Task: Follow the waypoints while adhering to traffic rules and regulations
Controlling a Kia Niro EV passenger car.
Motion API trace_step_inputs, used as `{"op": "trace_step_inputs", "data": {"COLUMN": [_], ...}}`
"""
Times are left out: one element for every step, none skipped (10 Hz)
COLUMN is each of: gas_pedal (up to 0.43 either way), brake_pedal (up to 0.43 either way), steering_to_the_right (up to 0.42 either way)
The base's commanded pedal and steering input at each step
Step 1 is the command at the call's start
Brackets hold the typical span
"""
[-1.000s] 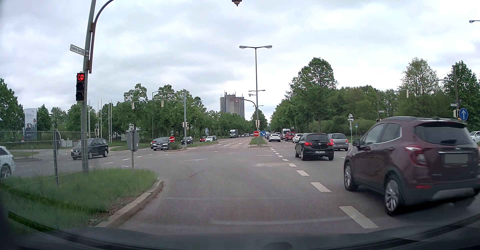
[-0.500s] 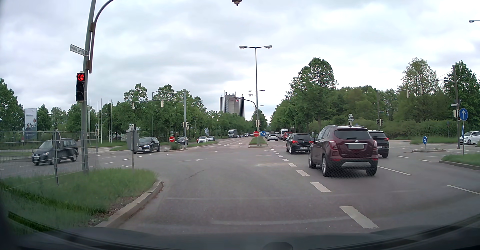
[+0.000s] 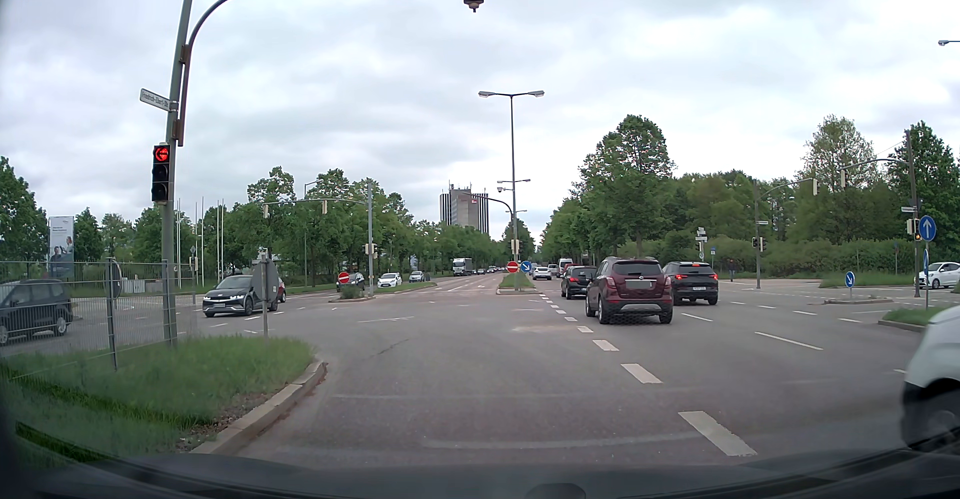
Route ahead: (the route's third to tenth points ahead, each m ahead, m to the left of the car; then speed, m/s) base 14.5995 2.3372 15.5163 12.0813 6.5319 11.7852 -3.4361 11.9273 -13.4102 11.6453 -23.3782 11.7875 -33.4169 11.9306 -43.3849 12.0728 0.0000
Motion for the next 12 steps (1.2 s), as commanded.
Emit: {"op": "trace_step_inputs", "data": {"gas_pedal": [0.0, 0.0, 0.0, 0.0, 0.0, 0.0, 0.0, 0.0, 0.0, 0.0, 0.0, 0.0], "brake_pedal": [0.262, 0.262, 0.262, 0.262, 0.262, 0.262, 0.262, 0.262, 0.262, 0.262, 0.262, 0.262], "steering_to_the_right": [-0.003, -0.003, -0.003, -0.003, -0.003, -0.003, -0.003, -0.003, -0.003, -0.003, -0.003, -0.003]}}
